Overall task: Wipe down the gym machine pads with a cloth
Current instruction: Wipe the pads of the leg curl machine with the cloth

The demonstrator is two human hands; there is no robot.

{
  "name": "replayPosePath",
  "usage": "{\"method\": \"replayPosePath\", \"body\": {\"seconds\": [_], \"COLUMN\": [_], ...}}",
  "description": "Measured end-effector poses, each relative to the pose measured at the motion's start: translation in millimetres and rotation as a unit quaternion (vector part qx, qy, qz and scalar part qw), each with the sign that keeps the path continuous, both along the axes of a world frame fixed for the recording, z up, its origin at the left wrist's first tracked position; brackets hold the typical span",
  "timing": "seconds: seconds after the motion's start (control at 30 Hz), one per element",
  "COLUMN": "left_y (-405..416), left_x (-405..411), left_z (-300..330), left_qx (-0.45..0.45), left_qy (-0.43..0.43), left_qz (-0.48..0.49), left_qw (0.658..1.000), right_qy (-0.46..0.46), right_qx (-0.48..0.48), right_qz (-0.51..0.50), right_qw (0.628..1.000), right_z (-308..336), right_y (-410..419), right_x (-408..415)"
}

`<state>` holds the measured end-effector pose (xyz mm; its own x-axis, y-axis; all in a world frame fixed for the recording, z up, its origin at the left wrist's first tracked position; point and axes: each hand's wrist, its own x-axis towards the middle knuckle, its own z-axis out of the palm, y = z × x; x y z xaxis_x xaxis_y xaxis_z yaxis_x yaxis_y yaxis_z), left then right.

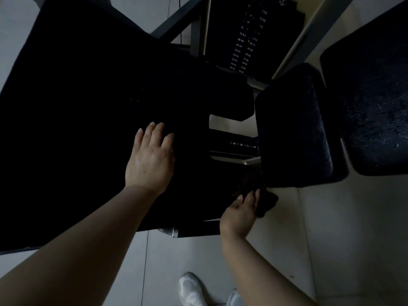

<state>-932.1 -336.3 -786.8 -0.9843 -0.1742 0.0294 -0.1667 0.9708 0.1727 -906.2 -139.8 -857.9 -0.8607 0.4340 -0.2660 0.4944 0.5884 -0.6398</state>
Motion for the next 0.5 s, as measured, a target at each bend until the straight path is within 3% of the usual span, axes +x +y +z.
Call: {"method": "replayPosePath", "body": {"seconds": [0.3,0.5], "left_y": [1.5,0.5], "left_x": [1.6,1.9], "left_z": [1.8,0.2], "left_qx": [0.011,0.019], "left_qy": [0.010,0.011], "left_qz": [0.004,0.006], "left_qw": [1.000,1.000], "right_qy": [-0.007,-0.002], "right_qx": [-0.128,-0.168], "right_qz": [-0.088,-0.071], "right_qw": [0.988,0.983], "right_z": [16.1,17.5], "right_y": [-43.2,-67.6], "right_x": [37.4,52.7]}}
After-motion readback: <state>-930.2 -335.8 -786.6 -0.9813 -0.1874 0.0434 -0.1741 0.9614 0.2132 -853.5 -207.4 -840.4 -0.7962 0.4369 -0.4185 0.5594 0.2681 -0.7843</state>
